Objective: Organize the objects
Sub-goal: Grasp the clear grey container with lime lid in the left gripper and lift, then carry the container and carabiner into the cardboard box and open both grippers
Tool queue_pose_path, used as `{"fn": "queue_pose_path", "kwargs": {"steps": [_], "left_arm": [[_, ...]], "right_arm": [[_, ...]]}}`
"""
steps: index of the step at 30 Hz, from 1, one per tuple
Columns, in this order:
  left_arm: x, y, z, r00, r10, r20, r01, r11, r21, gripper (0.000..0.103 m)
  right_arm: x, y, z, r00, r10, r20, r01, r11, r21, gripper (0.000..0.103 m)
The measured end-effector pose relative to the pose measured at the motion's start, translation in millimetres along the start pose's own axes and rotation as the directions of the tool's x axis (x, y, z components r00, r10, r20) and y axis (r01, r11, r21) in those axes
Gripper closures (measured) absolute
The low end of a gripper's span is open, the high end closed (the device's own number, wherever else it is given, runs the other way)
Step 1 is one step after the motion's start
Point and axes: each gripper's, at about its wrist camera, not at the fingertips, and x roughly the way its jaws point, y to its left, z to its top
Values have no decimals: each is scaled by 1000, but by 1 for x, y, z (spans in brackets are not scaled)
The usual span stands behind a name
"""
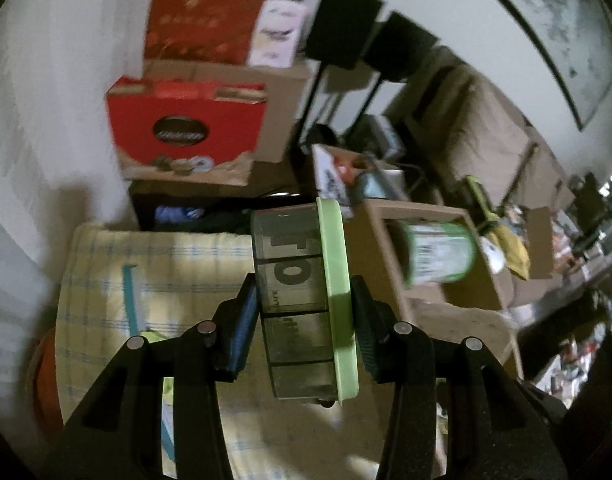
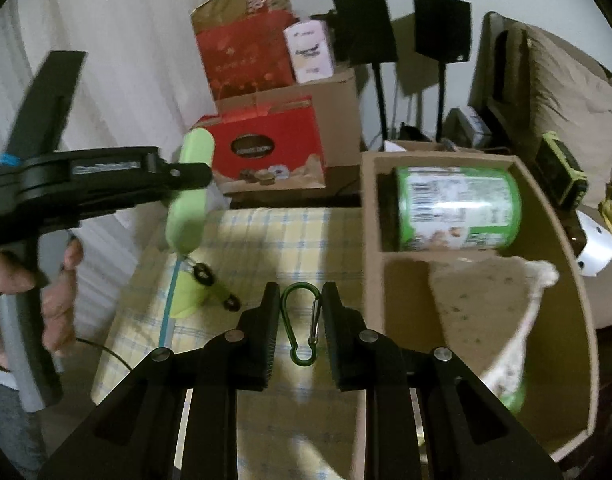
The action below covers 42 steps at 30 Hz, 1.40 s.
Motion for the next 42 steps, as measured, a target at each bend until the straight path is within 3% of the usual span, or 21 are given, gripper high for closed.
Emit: {"fn": "queue_pose_path", "kwargs": {"steps": [15, 32, 42], "left_arm": [[-10, -110, -31, 994, -102, -35, 106, 983, 149, 62], [1, -170, -73, 997, -73, -33, 79, 961, 264, 62], [33, -199, -94, 997, -57, -52, 71, 945, 319, 62]], "right_arm": [[-56, -75, -15, 993, -114, 34, 110, 989, 100, 83], [-98, -127, -22, 979, -197, 60, 185, 969, 162, 83], [-100, -152, -28, 974, -223, 39, 212, 958, 191, 83]]}}
